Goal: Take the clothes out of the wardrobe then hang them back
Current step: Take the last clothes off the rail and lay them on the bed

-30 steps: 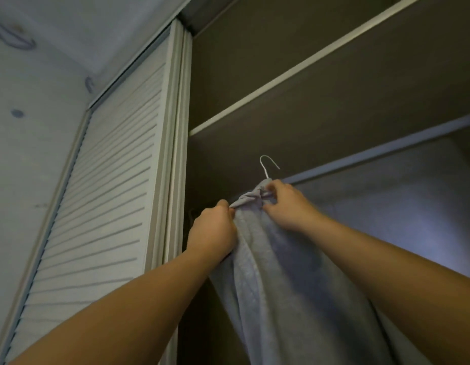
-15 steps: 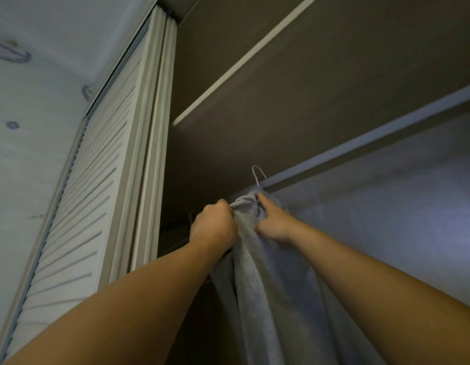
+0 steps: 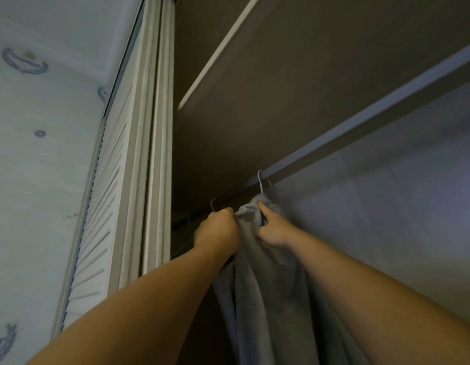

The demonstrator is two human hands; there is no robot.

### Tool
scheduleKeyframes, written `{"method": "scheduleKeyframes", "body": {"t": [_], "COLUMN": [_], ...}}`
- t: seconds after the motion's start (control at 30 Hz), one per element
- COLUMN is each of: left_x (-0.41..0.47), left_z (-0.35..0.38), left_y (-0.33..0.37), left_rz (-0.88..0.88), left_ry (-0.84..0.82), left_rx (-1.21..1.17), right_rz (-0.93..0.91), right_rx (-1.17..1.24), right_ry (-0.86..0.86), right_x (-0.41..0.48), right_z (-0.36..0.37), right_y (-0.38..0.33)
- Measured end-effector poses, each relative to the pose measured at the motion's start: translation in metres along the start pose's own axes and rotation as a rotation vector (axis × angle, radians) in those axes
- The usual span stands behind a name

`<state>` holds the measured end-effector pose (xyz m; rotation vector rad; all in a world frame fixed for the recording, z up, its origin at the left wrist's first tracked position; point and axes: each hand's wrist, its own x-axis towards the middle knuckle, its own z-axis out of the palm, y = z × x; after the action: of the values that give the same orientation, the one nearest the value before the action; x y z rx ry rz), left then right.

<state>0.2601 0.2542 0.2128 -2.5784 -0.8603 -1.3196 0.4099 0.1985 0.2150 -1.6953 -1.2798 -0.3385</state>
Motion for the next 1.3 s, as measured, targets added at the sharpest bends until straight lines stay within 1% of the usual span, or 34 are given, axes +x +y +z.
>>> {"method": "scheduleKeyframes", "body": {"t": [0.13, 0.2, 0.3, 0.4, 0.43, 0.5, 0.57, 0.67, 0.73, 0.9, 0.97, 1.1, 1.2, 1.3], "left_x": [-0.006, -0.015, -0.034, -0.060, -0.070, -0.091, -0.114, -0.157, -0.194, -0.312, -0.369, -0.495, -0.597, -0.697], "left_z": [-0.001, -0.005, -0.019, -0.046, -0.059, -0.082, -0.101, -0.126, -0.142, -0.187, -0.209, -0.255, -0.291, -0.326], "left_y": [-0.002, -0.001, 0.005, 0.007, 0.004, -0.012, -0.039, -0.092, -0.131, -0.233, -0.274, -0.342, -0.380, -0.403], "left_rz": [-0.003, 0.021, 0.113, 0.237, 0.275, 0.341, 0.348, 0.286, 0.258, 0.114, 0.027, -0.201, -0.367, -0.553], "left_ry": [-0.003, 0.033, 0.183, 0.311, 0.380, 0.536, 0.602, 0.587, 0.571, 0.447, 0.389, 0.258, 0.151, 0.044], "left_rx": [0.046, 0.127, 0.248, 0.116, 0.069, 0.071, 0.124, 0.193, 0.242, 0.346, 0.384, 0.481, 0.559, 0.638], "right_rz": [-0.019, -0.048, -0.126, -0.178, -0.212, -0.279, -0.345, -0.468, -0.538, -0.645, -0.669, -0.715, -0.754, -0.816], "right_rx": [0.039, 0.051, 0.080, 0.099, 0.088, 0.039, -0.044, -0.155, -0.155, -0.216, -0.177, -0.006, 0.090, 0.186], "right_ry": [-0.001, 0.049, 0.133, 0.181, 0.215, 0.273, 0.274, 0.267, 0.229, 0.102, -0.005, -0.231, -0.380, -0.539], "right_x": [-0.004, -0.011, -0.020, -0.040, -0.049, -0.072, -0.101, -0.149, -0.180, -0.258, -0.296, -0.376, -0.442, -0.516], "right_z": [0.006, 0.006, -0.002, -0.015, -0.018, -0.017, -0.008, 0.021, 0.048, 0.152, 0.196, 0.282, 0.342, 0.394], "right_y": [0.009, 0.009, 0.000, -0.025, -0.037, -0.062, -0.090, -0.132, -0.162, -0.231, -0.260, -0.319, -0.365, -0.410]}}
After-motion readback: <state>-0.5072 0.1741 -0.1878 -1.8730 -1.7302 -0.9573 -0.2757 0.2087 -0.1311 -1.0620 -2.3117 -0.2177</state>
